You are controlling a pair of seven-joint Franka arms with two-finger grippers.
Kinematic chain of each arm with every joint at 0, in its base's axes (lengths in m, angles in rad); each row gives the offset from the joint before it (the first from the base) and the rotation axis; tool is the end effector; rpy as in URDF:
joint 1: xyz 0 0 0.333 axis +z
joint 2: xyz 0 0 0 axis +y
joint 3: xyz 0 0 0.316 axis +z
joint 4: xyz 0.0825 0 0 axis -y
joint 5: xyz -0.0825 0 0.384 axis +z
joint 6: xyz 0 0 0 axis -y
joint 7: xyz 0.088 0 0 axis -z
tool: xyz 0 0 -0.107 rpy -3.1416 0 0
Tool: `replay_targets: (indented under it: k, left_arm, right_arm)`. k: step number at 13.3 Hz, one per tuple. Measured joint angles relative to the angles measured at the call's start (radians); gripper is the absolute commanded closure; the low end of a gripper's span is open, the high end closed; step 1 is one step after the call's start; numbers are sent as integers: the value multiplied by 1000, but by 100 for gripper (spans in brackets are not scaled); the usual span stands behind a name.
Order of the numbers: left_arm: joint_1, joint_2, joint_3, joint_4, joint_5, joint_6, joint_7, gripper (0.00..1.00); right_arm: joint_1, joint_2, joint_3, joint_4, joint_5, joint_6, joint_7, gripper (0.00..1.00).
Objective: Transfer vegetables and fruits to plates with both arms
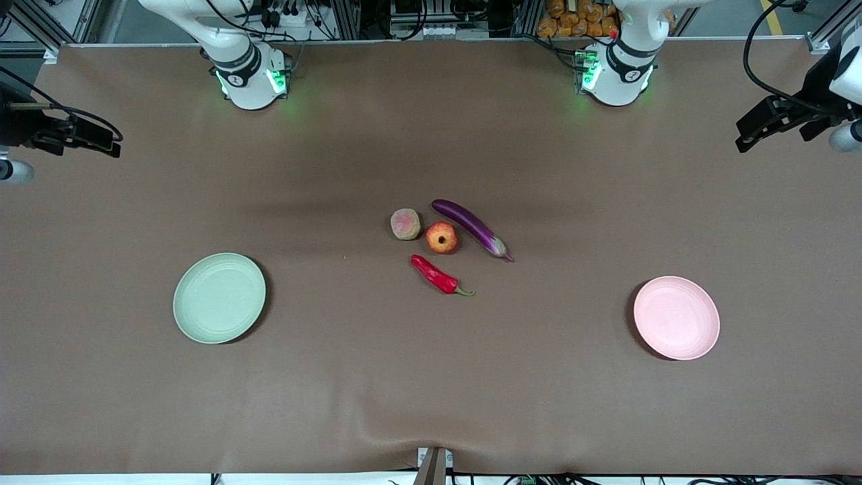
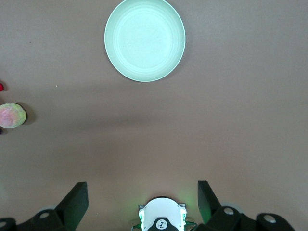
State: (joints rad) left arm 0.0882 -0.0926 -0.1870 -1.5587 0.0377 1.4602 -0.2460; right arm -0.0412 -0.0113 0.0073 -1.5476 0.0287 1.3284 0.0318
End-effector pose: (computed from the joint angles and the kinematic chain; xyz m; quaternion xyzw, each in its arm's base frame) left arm 0.5115 -0.0517 0.6692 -0.9967 -0.0759 -0.0010 0.0276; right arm 0.5237 -0.0141 0.6228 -0.9940 0.0307 0.1037 0.0143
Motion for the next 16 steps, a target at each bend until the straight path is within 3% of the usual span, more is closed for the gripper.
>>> replay_targets:
  k: [16]
  left_arm:
    - [0,0,0,-10,-31,-22,44,0]
  right_arm:
    - [-19,0,-1,0,-1,-1,0,0]
